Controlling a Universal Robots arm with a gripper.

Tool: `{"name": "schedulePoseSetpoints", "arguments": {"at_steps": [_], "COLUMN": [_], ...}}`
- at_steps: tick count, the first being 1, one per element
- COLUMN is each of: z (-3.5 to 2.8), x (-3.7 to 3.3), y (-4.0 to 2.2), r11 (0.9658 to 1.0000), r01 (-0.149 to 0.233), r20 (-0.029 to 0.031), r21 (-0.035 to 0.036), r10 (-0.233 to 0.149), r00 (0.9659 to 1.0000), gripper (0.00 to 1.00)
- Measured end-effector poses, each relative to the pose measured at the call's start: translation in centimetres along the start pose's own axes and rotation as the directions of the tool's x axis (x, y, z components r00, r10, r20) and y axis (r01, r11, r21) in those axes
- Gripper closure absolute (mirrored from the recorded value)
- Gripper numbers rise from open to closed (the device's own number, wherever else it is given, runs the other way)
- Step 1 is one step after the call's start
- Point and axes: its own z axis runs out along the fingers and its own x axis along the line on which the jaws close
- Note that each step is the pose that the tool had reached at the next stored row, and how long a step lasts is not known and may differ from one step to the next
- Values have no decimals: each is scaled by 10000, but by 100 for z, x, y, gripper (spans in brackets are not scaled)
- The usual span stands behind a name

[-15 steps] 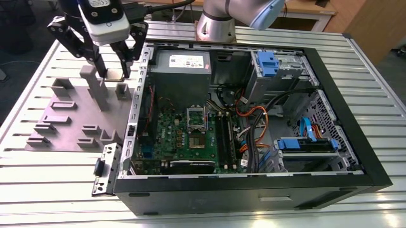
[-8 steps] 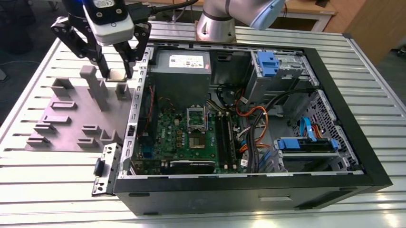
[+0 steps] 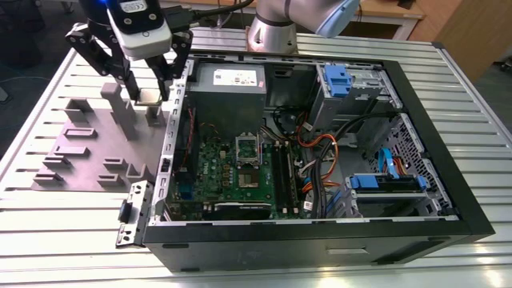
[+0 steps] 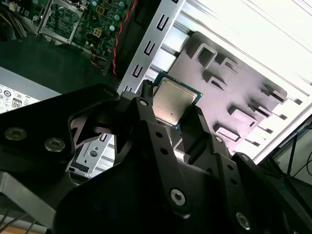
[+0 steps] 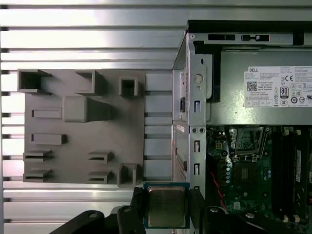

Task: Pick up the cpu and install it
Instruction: 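Pick up the cpu and move it towards the insertion slot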

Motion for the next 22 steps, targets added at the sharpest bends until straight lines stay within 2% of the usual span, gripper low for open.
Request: {"name": "schedulePoseSetpoints", "arguments": {"at_steps": [22], "z": [1], "x": [-194], "y": [-1], "r11": [10000], "r01": [-1], "r20": [-1], "r21": [1], "r10": [1], "r00": [10000], "gripper": [53]}}
